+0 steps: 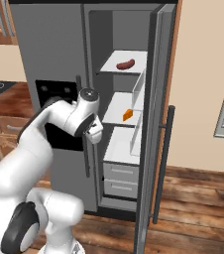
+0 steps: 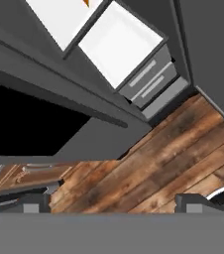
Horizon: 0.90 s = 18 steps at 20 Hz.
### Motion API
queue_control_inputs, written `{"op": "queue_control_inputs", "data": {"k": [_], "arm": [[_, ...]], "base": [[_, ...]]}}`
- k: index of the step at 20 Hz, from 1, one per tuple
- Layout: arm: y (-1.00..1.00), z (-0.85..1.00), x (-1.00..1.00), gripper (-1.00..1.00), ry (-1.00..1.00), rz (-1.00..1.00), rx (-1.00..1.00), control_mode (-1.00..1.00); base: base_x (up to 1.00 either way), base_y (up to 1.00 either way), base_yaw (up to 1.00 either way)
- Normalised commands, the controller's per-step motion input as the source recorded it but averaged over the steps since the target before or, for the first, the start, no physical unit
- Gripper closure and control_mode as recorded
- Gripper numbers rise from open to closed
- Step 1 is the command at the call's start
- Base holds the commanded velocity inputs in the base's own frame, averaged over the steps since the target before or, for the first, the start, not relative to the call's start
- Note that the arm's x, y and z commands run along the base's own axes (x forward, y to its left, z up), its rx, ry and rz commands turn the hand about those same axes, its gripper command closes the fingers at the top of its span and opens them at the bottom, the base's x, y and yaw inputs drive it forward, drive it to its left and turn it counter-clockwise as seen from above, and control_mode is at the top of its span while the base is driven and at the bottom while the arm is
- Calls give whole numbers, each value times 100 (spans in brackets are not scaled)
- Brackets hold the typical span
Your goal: Retrieve the sausage and cheese from the fridge and place them on the cutting board on the counter.
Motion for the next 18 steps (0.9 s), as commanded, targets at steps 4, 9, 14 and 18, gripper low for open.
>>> {"op": "queue_control_inputs", "data": {"k": [4, 9, 14, 18], "arm": [[-18, -37, 71, -100, 3, -40, 13, -100], [-78, -17, 57, -100, 4, -41, 0, -100], [-99, -1, 30, -100, 7, -34, 0, -100], [-63, -19, 58, -100, 7, -23, 0, -100]], "base": [[0, 0, 0], [0, 0, 0], [0, 0, 0], [0, 0, 0]]}}
